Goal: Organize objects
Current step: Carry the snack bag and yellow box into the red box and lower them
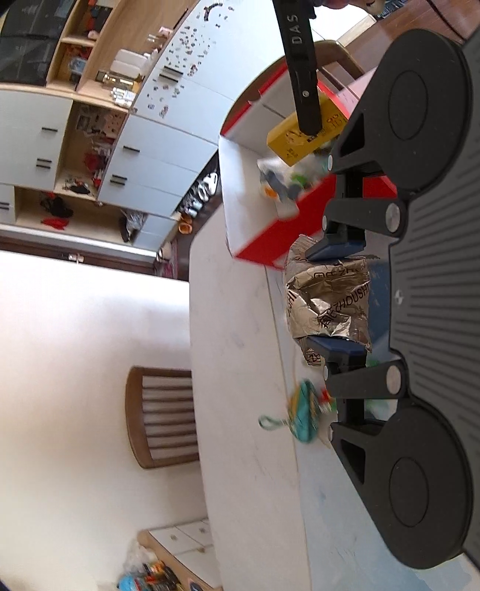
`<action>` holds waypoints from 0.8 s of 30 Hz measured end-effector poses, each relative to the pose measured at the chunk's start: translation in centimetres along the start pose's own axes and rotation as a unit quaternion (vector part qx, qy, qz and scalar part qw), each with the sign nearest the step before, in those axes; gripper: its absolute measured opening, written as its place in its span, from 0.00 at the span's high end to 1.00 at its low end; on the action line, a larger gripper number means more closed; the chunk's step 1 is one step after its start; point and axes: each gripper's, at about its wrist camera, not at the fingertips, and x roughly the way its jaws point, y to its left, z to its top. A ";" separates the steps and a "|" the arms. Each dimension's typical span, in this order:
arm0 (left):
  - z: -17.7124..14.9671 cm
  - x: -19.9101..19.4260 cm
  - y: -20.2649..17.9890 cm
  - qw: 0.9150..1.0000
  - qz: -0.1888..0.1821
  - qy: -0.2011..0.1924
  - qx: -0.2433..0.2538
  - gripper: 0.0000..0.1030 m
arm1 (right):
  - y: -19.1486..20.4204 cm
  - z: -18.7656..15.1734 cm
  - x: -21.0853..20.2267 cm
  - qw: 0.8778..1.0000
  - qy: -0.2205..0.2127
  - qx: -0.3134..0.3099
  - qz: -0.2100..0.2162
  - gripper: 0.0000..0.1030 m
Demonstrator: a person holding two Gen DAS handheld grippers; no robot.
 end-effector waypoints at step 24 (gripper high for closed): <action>1.6 9.3 -15.2 0.995 -0.067 0.046 0.066 0.60 | -14.2 3.4 -0.8 0.998 -0.010 0.027 -0.058 0.73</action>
